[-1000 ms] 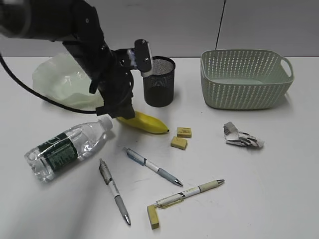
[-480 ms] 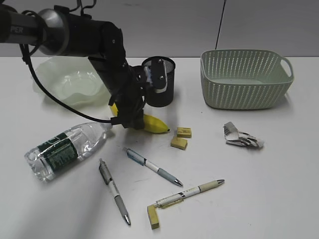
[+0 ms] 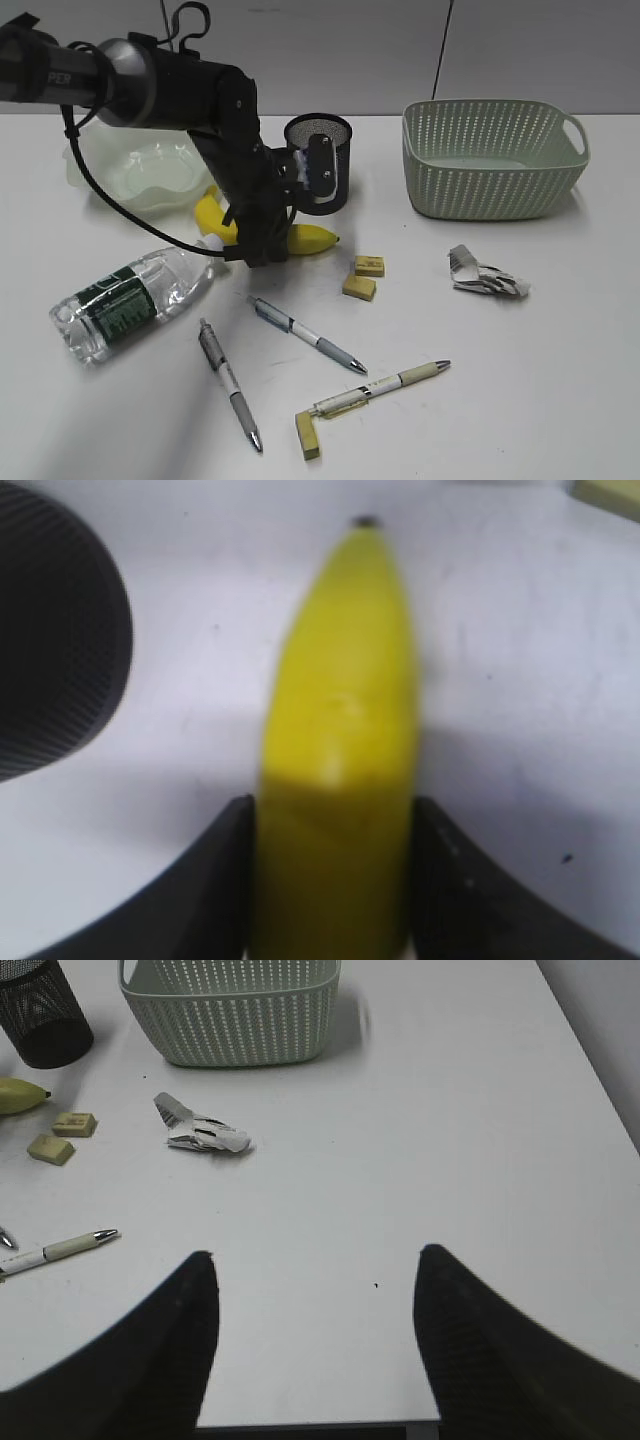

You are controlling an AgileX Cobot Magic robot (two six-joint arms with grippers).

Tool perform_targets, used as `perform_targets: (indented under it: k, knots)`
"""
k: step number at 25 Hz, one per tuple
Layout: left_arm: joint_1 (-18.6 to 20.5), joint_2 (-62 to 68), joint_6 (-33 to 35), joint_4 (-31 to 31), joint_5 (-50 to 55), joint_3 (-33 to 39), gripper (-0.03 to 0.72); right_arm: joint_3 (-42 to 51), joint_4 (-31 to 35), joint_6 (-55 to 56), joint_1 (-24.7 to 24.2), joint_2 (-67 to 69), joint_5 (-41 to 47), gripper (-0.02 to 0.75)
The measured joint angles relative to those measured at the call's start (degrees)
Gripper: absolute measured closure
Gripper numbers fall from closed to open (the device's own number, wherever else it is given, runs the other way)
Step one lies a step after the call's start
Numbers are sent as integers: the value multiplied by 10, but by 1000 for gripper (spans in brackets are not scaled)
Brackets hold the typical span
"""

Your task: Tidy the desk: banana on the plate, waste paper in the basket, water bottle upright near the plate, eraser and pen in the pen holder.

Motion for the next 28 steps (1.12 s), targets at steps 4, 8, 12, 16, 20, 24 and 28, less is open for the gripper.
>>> perform_targets:
  k: [4, 8, 12, 16, 20, 24, 28]
  knots:
    - [-12, -18, -1, 18, 11, 3, 365, 0, 0, 0, 0, 0, 0, 248]
    - [-29, -72, -1, 19, 13, 3, 365, 0, -1, 0, 0, 0, 0, 248]
    - [-45, -140, -2, 19, 41, 3, 365, 0, -1, 0, 0, 0, 0, 248]
    - [-52, -216, -31, 17, 75, 3, 365, 0, -1, 0, 0, 0, 0, 248]
    - [-49, -285, -48, 23, 80, 3, 365, 0, -1, 0, 0, 0, 0, 248]
    - [-21, -303, -89, 50, 50, 3, 365, 0, -1, 0, 0, 0, 0, 248]
    - [38, -273, -125, 84, 32, 3, 365, 0, -1, 0, 0, 0, 0, 248]
